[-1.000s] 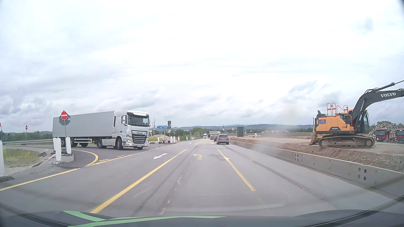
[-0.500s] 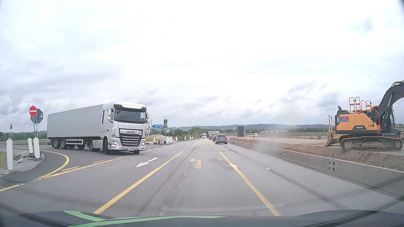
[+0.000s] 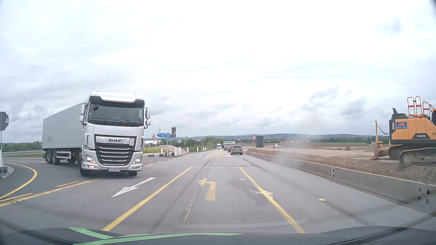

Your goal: Follow the waypoints while adhering to traffic rules and regulations

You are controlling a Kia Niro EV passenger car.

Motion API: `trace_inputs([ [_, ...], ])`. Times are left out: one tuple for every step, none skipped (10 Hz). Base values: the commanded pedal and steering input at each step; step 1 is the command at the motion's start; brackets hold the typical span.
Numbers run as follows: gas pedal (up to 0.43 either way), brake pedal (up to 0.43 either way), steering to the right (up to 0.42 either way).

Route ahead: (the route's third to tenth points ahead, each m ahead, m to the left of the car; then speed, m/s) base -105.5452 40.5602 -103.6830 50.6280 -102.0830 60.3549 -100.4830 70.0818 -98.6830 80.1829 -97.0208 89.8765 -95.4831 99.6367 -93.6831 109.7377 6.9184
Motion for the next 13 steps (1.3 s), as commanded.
trace_inputs([
  [0.000, 0.079, 0.007],
  [0.000, 0.079, 0.006],
  [0.000, 0.079, 0.004],
  [0.000, 0.079, 0.004],
  [0.000, 0.073, 0.002],
  [0.000, 0.073, -0.003],
  [0.000, 0.073, -0.007],
  [0.000, 0.079, -0.010],
  [0.000, 0.079, -0.011],
  [0.000, 0.079, -0.011],
  [0.000, 0.085, -0.012],
  [0.000, 0.085, -0.013],
  [0.000, 0.085, -0.014],
])
